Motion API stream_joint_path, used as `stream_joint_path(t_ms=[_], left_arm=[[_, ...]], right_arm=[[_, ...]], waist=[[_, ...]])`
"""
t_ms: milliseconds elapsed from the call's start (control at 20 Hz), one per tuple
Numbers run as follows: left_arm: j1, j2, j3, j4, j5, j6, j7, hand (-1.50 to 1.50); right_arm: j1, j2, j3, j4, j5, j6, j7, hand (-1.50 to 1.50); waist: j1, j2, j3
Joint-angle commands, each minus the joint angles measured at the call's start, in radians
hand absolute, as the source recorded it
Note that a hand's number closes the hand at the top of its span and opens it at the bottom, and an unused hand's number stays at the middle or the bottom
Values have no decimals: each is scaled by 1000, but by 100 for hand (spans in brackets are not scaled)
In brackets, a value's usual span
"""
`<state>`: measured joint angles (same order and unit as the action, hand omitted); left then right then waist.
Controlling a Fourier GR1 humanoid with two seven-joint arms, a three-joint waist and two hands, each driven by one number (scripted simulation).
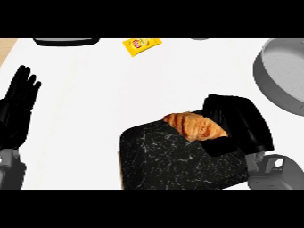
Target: Pick the croissant from the tray and place it in the pot
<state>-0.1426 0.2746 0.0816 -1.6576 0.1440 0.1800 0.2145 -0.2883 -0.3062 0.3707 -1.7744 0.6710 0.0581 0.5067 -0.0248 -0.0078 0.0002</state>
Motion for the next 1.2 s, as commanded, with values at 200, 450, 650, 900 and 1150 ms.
stream_joint_path(t_ms=[200, 450, 650, 900, 1150], left_arm=[[-41, 19, 12, -22, 7, -10, 49, 0], [-32, -20, -16, -12, -29, 0, 15, 0], [-63, -26, -12, -25, -29, 5, 63, 0], [-84, -28, 6, 65, -25, -39, -10, 0], [-93, -36, -3, 1, -44, -13, 57, 0]], right_arm=[[47, -47, -230, -206, 50, -158, 36, 150], [21, -141, -432, -213, -49, -85, 21, 150], [21, -160, -557, -101, -143, -90, -84, 150], [-113, -198, -631, 175, -181, -93, -195, 150], [-185, -235, -691, 414, -200, -116, -317, 150]], waist=[[11, 3, 0], [20, 7, 0], [23, 8, 0], [30, 10, 0], [34, 11, 0]])
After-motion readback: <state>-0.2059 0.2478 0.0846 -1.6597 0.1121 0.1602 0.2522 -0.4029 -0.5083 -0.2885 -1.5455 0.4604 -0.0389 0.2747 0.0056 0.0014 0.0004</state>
